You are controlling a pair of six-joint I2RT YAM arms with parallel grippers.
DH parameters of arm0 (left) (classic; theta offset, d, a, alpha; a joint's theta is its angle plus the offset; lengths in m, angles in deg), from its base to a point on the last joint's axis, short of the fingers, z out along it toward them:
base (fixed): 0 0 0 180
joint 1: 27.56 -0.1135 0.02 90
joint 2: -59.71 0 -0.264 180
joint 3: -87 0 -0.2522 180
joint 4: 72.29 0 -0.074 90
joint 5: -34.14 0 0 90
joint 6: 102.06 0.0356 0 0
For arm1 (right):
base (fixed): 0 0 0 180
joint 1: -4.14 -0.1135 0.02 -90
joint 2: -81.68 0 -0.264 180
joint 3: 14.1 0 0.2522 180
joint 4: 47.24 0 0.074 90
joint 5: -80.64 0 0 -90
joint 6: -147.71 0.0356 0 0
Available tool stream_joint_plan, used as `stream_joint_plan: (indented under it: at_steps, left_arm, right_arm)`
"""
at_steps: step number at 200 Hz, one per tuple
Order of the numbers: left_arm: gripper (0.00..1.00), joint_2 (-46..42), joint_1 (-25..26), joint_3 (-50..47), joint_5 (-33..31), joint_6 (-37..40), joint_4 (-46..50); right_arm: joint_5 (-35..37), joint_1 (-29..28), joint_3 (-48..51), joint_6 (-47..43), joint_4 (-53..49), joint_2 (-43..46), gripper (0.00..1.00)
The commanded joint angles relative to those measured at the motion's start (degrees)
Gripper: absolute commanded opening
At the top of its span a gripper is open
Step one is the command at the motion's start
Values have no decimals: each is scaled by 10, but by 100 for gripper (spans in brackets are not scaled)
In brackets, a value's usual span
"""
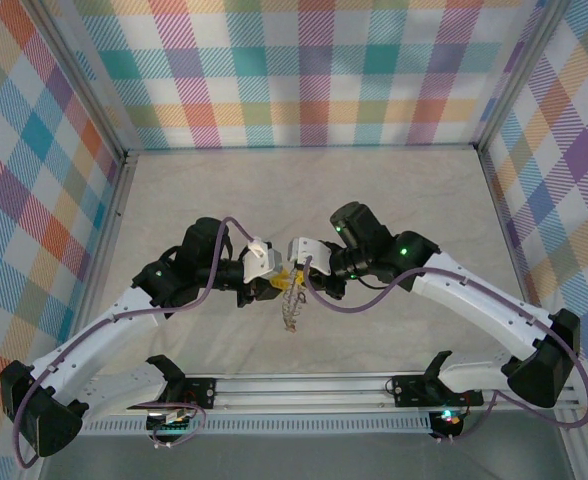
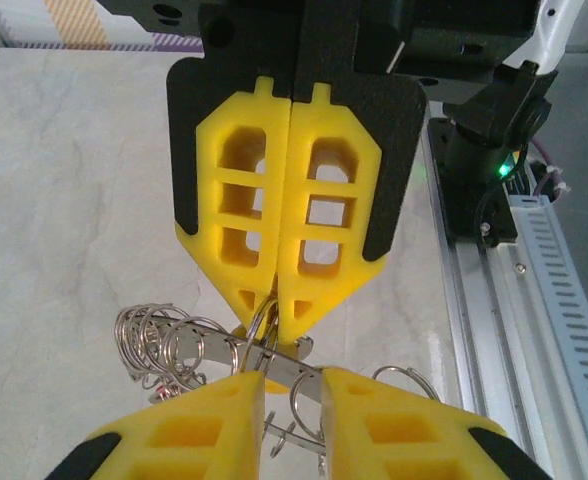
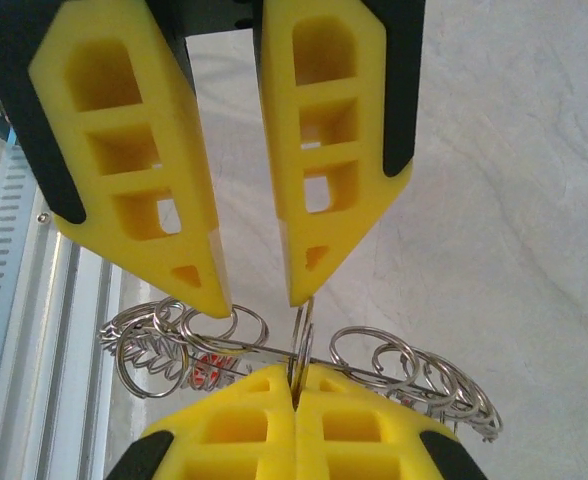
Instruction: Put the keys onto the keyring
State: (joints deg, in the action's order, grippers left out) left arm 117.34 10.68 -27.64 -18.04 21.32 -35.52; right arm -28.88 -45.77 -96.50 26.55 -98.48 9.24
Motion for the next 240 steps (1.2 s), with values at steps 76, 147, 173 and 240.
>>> stream_joint_plan:
  at_steps: [76,147,173,240]
  left_arm:
    - [27,-8,4,11,-8,3,-22]
    - [29,-22,4,6,-8,-17,-22]
    - [28,-13,4,8,15,-11,-9]
    - [28,32,4,31,53,16,32]
  right_arm:
    - [-37,-10,6,-26,15,5,0]
    - [-38,-10,43,-48,35,27,0]
    - [-35,-10,54,-41,59,36,0]
    - [-62,-10,57,-49,92,42,0]
